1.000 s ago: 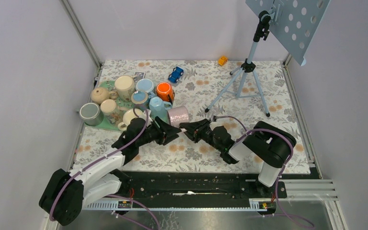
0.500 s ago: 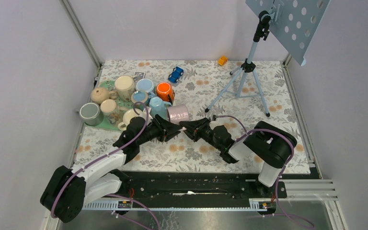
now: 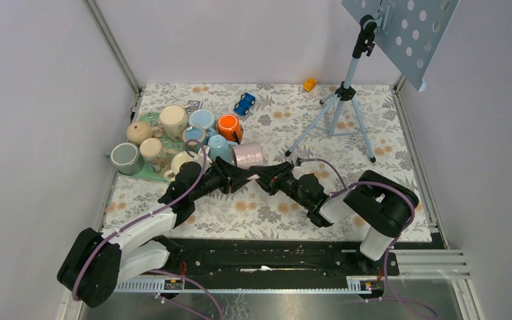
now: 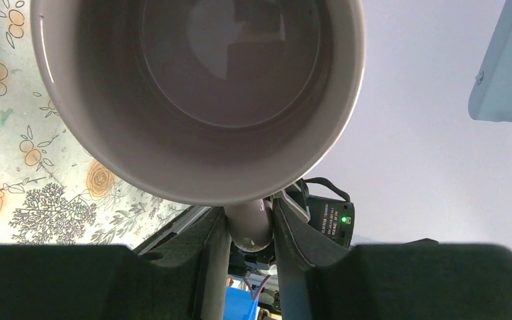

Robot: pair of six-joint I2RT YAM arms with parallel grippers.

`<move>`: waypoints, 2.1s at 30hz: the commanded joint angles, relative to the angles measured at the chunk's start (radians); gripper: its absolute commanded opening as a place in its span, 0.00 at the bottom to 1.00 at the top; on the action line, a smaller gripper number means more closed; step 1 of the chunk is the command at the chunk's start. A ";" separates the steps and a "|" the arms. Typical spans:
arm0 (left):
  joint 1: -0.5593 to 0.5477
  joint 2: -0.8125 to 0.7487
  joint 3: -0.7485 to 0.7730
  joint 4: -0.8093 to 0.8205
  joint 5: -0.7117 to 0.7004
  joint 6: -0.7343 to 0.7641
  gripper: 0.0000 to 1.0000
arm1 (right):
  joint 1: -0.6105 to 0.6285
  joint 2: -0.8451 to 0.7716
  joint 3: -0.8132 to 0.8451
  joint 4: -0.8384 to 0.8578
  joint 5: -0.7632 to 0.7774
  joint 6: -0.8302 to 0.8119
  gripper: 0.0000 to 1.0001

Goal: Turn the mug right side up
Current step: Turn over the cup on the tray, then place the cup at the center of the board.

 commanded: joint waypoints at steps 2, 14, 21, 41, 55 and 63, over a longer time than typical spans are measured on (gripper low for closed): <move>0.006 0.001 0.015 0.084 -0.009 -0.002 0.28 | -0.003 -0.066 0.026 0.208 -0.003 0.003 0.00; 0.006 -0.011 0.122 -0.059 0.007 0.143 0.00 | -0.004 -0.078 -0.003 0.155 -0.050 -0.008 0.27; 0.006 -0.001 0.179 -0.105 0.023 0.217 0.00 | -0.004 -0.113 -0.017 0.033 -0.062 -0.033 0.60; -0.008 0.079 0.243 -0.155 0.026 0.374 0.00 | -0.021 -0.597 -0.042 -0.864 0.000 -0.424 0.93; -0.186 0.201 0.430 -0.425 -0.285 0.642 0.00 | -0.021 -0.998 0.364 -1.747 0.387 -0.947 1.00; -0.256 0.313 0.521 -0.484 -0.499 0.772 0.00 | -0.021 -1.047 0.486 -1.838 0.445 -1.084 1.00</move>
